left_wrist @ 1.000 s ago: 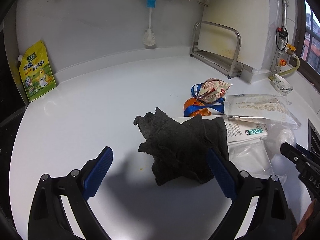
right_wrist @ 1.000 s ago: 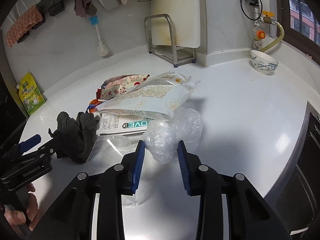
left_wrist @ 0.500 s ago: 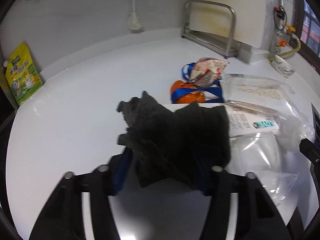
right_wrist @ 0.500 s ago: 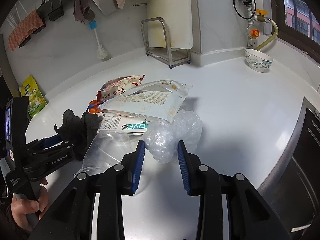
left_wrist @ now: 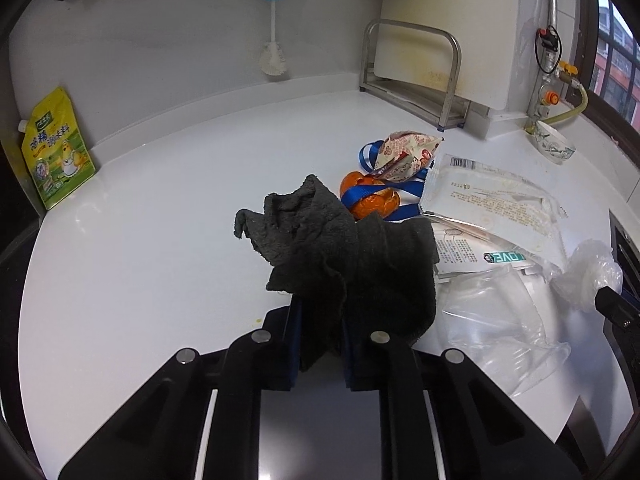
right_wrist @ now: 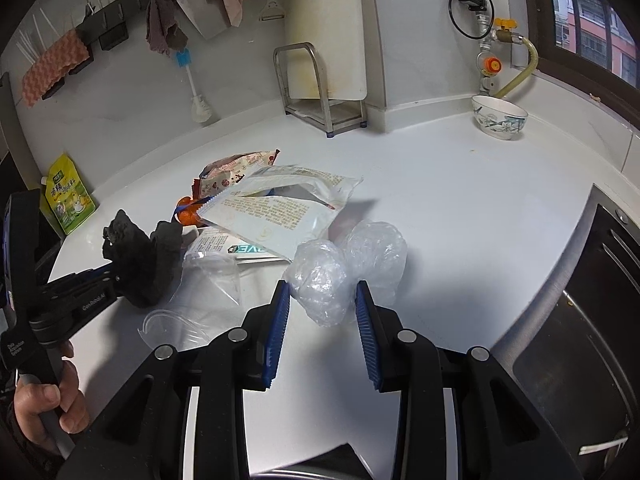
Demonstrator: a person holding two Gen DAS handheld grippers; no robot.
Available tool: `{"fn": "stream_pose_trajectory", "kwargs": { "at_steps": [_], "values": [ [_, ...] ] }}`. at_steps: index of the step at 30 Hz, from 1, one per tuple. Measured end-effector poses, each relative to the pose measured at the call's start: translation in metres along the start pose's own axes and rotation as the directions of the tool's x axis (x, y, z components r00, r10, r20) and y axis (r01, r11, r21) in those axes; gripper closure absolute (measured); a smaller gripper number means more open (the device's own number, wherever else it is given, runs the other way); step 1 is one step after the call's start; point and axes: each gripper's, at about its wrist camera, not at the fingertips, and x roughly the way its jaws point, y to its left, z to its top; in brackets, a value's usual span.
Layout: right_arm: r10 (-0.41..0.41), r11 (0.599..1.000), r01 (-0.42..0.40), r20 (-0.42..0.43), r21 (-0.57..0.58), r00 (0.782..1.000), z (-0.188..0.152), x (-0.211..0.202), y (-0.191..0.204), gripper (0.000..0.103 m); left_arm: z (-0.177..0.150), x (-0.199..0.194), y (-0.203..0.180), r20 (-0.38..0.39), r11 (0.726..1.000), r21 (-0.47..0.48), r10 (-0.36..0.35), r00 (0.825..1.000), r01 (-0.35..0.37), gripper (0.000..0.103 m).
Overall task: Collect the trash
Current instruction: 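Carry the grey cloth and plastic bags in both tools over the trash bin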
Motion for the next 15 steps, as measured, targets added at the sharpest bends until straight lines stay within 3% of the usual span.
{"fn": "stream_pose_trajectory", "kwargs": {
  "at_steps": [10, 15],
  "values": [
    [0.004, 1.0, -0.005, 0.01, 0.014, 1.0, -0.014, -0.02, -0.002, 0.07, -0.003, -0.04, 0.016, 0.061, 1.0, -0.029, 0.008, 0.998, -0.006, 0.088],
    [0.007, 1.0, -0.007, 0.013, 0.018, 1.0, -0.025, -0.033, -0.001, 0.07, -0.019, -0.066, 0.015, 0.092, 1.0, -0.016, 0.006, 0.996, -0.004, 0.088]
  ]
}}
